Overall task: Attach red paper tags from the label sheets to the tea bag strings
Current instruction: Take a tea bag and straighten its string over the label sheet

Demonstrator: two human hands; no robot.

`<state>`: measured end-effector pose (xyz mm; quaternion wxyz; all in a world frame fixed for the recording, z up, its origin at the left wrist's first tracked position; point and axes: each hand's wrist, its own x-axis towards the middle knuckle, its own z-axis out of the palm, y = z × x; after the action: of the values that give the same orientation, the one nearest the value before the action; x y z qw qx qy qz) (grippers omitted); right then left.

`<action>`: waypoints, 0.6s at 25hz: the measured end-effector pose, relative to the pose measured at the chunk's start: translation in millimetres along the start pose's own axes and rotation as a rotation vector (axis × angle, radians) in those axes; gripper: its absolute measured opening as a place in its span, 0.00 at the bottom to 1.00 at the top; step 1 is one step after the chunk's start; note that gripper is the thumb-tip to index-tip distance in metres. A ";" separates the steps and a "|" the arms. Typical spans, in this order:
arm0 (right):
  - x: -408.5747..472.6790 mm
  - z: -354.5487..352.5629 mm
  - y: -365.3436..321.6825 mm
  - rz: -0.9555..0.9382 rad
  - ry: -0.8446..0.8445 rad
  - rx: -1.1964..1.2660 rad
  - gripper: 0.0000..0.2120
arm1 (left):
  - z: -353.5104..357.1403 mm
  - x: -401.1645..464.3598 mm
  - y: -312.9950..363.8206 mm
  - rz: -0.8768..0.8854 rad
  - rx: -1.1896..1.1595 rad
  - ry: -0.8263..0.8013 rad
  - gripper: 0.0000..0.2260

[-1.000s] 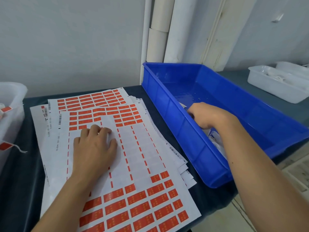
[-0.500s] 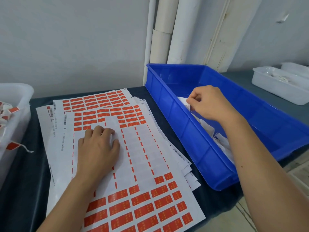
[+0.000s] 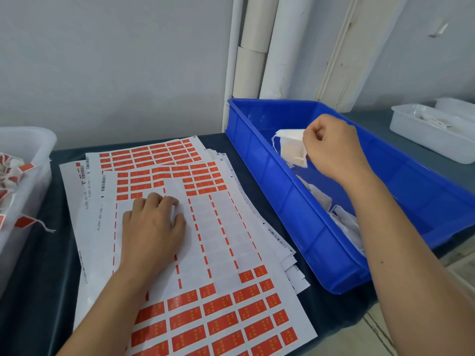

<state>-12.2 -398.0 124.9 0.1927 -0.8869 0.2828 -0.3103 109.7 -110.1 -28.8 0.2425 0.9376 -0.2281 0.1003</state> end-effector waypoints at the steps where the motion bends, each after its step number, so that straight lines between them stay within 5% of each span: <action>1: 0.1 -0.2 -4.9 -0.022 0.047 0.023 0.06 | -0.1 -0.3 -0.5 -0.003 -0.008 -0.001 0.16; 5: -2.8 4.2 -35.0 -0.079 0.069 0.304 0.06 | -0.3 0.5 -0.4 -0.028 -0.066 -0.008 0.17; 10: -33.5 62.9 -78.7 -0.143 -0.315 0.525 0.06 | -8.2 -3.1 -0.4 -0.104 -0.495 0.060 0.22; 15: -88.4 148.3 -95.7 0.117 -0.560 0.800 0.07 | -18.8 -6.1 -2.4 -0.102 -0.759 0.129 0.12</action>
<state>65.0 -245.1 26.7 0.6041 -0.7752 0.1281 -0.1331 104.0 -96.5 -15.4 0.5906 0.7832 -0.1864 0.0552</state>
